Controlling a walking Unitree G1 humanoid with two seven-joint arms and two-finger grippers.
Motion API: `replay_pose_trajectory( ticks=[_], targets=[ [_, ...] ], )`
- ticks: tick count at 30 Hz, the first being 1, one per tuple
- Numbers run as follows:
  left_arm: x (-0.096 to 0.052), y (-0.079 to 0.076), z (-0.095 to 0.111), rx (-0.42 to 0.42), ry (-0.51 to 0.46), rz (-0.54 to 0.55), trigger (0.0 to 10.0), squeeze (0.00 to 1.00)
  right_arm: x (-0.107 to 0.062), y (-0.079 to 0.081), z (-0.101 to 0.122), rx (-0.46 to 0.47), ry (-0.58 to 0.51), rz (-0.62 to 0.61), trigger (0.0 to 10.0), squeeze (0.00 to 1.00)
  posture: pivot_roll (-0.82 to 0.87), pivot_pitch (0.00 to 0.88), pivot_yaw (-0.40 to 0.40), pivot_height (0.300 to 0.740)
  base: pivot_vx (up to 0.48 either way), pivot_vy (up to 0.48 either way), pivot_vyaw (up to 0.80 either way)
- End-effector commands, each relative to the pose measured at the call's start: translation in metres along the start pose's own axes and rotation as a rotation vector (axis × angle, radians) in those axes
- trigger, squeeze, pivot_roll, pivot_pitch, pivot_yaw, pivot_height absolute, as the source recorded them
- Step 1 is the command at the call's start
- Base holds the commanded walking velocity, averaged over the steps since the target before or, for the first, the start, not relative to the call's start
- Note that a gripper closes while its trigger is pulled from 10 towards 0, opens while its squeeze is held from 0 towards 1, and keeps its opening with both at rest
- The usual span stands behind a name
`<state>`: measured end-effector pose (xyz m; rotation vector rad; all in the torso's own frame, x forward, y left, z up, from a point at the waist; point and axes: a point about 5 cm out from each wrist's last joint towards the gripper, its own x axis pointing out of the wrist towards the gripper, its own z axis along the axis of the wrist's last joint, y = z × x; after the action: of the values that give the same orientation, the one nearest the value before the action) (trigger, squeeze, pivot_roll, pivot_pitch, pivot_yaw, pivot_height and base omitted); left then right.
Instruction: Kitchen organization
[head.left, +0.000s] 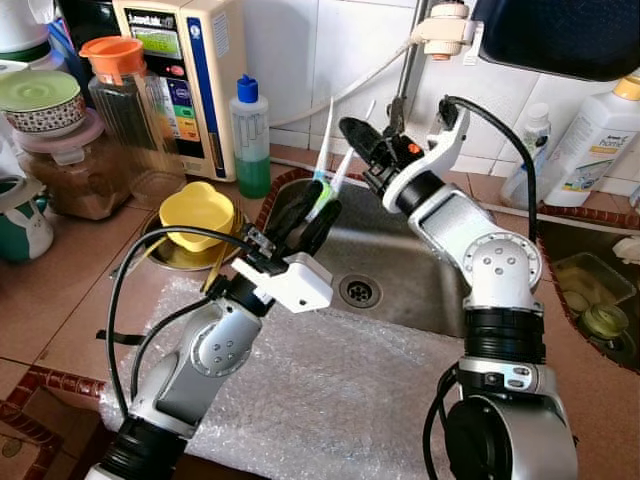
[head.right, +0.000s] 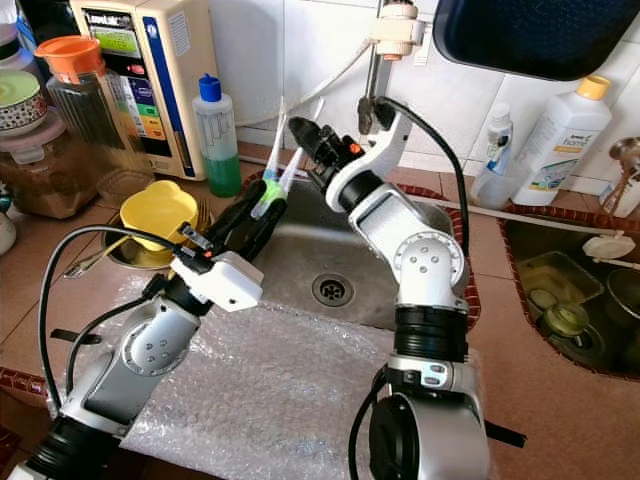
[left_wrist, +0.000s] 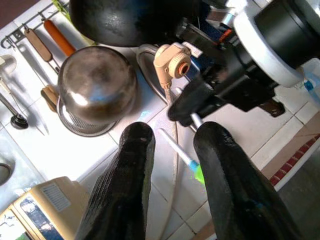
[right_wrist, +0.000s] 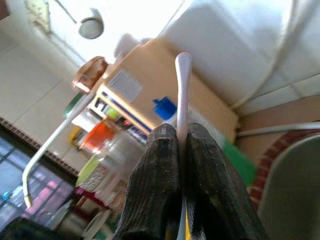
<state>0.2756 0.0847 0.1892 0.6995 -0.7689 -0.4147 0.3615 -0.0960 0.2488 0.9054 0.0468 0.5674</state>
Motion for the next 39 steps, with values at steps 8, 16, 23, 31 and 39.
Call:
replay_pose_trajectory(
  ticks=[8,16,23,31,39],
  targets=[
    [0.003,0.005,0.003,-0.118,0.005,0.013,10.0,1.00,0.011,-0.017,0.016,-0.229,-0.099,-0.121,0.0,0.00,0.04,0.020,-0.049,0.740,0.000,0.000,0.00],
    [-0.001,0.003,-0.006,-0.310,0.122,0.029,10.0,1.00,0.019,-0.034,0.020,-0.575,-0.065,-0.166,0.0,0.00,0.07,0.027,-0.051,0.740,0.000,0.000,0.00],
    [-0.010,0.004,-0.016,-0.437,0.223,0.055,10.0,1.00,0.014,-0.058,0.014,-0.891,0.029,-0.198,0.0,0.00,0.07,0.034,-0.048,0.740,0.000,0.000,0.00],
    [-0.013,0.009,-0.018,-0.481,0.272,0.061,10.0,1.00,0.002,-0.086,0.005,-1.074,0.152,-0.238,10.0,0.00,0.08,0.037,-0.042,0.740,0.000,0.000,0.00],
    [-0.014,0.009,-0.017,-0.479,0.290,0.063,10.0,1.00,-0.006,-0.100,-0.002,-1.052,0.203,-0.269,10.0,1.00,0.09,0.032,-0.051,0.740,0.000,0.000,0.00]
  ],
)
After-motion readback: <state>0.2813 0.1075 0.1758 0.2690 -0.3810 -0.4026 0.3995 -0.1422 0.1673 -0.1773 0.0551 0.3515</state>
